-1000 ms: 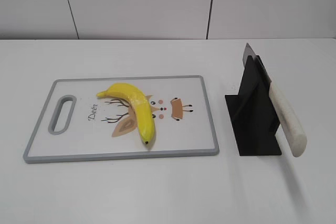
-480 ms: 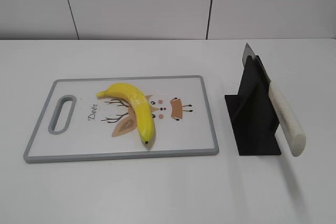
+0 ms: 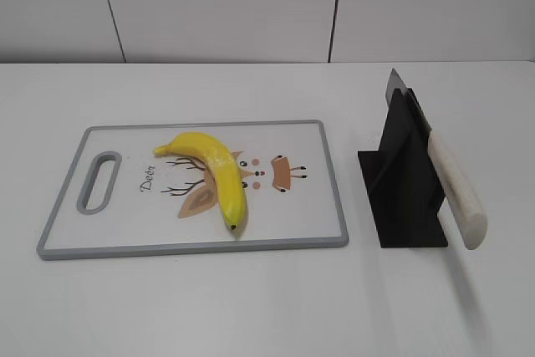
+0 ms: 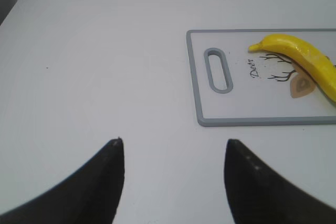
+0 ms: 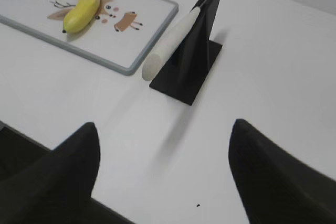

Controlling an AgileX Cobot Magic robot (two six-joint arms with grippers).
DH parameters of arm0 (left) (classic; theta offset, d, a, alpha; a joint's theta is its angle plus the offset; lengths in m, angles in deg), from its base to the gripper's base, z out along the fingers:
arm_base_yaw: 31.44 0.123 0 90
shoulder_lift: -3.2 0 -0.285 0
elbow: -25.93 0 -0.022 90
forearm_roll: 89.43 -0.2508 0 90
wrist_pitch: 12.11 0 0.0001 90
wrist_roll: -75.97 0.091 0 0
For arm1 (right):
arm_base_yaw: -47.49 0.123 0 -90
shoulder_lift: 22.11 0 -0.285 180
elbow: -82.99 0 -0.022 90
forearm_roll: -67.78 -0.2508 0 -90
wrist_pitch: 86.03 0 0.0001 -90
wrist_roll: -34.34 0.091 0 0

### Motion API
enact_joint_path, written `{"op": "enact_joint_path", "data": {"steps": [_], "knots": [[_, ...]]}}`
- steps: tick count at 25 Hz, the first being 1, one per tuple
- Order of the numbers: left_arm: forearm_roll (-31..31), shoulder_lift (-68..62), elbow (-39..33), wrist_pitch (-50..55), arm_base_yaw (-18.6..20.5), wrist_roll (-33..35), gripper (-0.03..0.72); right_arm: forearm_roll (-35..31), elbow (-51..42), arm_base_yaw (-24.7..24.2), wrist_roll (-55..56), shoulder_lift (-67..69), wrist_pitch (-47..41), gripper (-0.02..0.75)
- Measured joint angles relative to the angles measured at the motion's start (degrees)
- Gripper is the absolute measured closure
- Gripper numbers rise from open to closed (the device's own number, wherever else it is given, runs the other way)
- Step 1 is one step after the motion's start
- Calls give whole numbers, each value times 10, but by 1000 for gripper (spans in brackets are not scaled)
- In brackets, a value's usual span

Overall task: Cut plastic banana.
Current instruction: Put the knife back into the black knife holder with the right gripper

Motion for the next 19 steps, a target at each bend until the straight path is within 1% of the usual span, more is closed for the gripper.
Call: {"op": "enact_joint_path", "data": {"steps": [3,6,8,13,15,19], "knots": [[1,0,0,0,0,0,119,-1,0,-11,2,-21,0,150],[0,0,0,0,1,0,119,-9,0,-35,2,-22,0,150],[0,0,0,0,1,0,119,-15,0,-66,2,-22,0,150],[0,0,0,0,1,0,119,-24,0,-166,2,-22,0,150],[0,0,0,0,1,0,119,-27,0,-188,2,-22,0,150],[0,0,0,0,1,-1,119,-31,0,-195,2,-22,0,150]]}}
